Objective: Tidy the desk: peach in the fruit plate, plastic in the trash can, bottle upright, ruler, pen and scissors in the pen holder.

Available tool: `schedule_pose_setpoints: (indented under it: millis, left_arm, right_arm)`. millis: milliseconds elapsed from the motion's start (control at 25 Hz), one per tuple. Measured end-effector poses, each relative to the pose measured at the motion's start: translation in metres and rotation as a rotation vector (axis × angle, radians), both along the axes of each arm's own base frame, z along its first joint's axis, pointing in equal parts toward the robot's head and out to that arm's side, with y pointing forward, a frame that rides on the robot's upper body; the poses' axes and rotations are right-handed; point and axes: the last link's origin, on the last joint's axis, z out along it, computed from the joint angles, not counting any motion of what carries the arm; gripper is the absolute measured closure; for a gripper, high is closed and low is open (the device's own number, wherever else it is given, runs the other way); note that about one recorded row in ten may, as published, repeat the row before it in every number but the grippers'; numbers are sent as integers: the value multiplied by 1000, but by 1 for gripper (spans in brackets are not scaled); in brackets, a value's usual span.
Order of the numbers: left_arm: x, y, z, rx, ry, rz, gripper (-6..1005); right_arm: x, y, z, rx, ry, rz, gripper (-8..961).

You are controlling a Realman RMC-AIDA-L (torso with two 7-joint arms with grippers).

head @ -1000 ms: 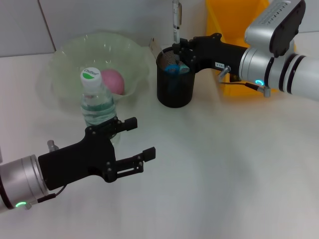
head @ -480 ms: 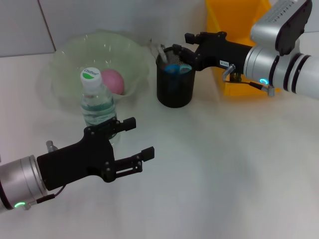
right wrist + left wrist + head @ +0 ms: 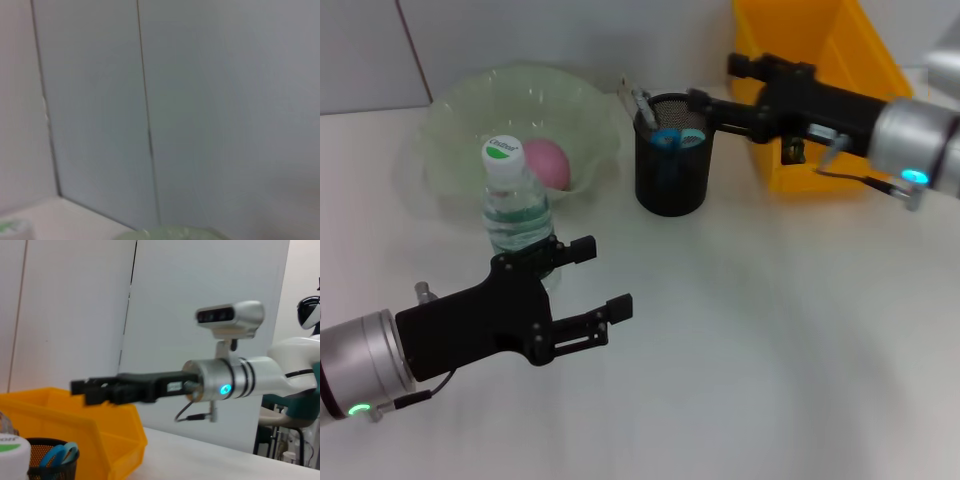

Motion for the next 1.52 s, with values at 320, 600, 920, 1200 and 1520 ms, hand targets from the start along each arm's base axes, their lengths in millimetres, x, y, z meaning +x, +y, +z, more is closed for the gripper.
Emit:
schedule_pose_setpoints:
  millis: [320,600,920,1200,1520]
  left_arm:
    - [2,-1,4,-42,-8,10,181]
    - [10,3,13,-167,47,16,181]
    - [22,17,27,-265,63,36,180]
    - [27,22,34,-332,88,36,180]
    - [26,19,45,-363,79,20,180]
  right_arm:
    - [26,-49,46,-206,42,43,133]
    - [32,-59,65,-454,-38,19,133]
    - [27,-56,63,-656,-114,-13,133]
    - [30,-59,60,-670,-114,-30,133]
    - [30,-64,46,-720,-140,-44,133]
